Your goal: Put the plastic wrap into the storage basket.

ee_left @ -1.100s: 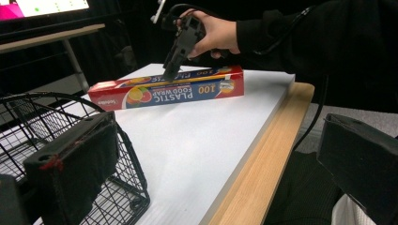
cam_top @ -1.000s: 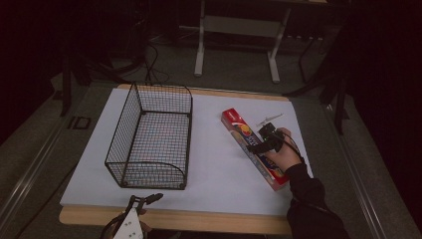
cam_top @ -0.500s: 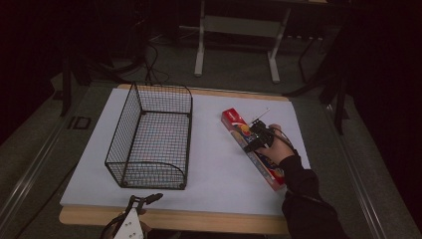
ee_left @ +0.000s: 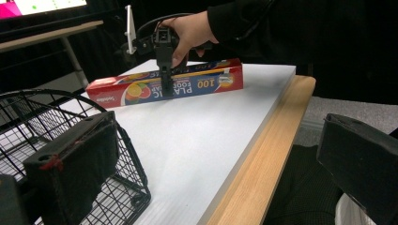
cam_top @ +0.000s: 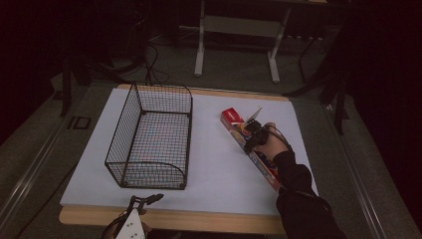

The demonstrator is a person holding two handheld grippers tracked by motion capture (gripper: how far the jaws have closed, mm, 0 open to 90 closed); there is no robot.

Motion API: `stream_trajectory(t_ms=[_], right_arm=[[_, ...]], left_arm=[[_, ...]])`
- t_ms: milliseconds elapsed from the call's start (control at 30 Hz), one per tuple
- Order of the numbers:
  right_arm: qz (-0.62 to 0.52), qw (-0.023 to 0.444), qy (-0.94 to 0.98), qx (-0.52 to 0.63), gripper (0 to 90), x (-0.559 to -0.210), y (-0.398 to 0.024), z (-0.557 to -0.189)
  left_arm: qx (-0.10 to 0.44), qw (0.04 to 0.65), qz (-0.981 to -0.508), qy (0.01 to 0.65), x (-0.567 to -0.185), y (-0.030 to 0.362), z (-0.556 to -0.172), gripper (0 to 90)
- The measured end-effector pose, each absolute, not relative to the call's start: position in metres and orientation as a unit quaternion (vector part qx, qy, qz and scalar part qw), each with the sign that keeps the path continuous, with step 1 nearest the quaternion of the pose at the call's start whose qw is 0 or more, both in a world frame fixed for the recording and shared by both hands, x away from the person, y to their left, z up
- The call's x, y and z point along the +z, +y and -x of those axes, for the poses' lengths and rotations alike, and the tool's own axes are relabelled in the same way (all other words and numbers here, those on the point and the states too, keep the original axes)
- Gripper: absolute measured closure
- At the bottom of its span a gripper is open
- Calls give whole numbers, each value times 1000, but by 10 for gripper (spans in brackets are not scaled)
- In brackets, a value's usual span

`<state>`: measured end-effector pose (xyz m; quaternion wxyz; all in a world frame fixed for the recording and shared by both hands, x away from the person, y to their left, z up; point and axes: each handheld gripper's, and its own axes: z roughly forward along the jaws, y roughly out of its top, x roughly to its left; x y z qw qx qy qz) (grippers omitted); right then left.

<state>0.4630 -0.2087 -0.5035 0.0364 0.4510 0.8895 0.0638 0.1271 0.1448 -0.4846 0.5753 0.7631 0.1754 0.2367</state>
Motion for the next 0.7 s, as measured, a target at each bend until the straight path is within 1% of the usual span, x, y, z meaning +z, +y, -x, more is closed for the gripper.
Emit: stream_trajectory(t_ms=[67,200,233,333,400,600,700], right_arm=[[-452,31,888,75,396,-500,-207,-461],[-454,42,886,83,397,-491,-204,-460],[-455,48,885,88,397,-483,-203,-460],[-463,54,880,91,398,-477,-202,-459],[-468,64,876,101,398,-466,-204,-457],[-479,64,867,123,399,-447,-207,-455],[-482,60,863,138,399,-432,-205,-453]], left_arm=[[236,574,-764,176,-485,145,-128,0],[237,574,-764,177,-485,145,-129,0],[237,572,-765,177,-485,145,-128,0],[238,573,-764,177,-485,145,-128,1],[238,574,-763,177,-485,145,-128,0],[238,573,-764,177,-485,145,-128,1],[238,574,-763,179,-485,146,-129,1]])
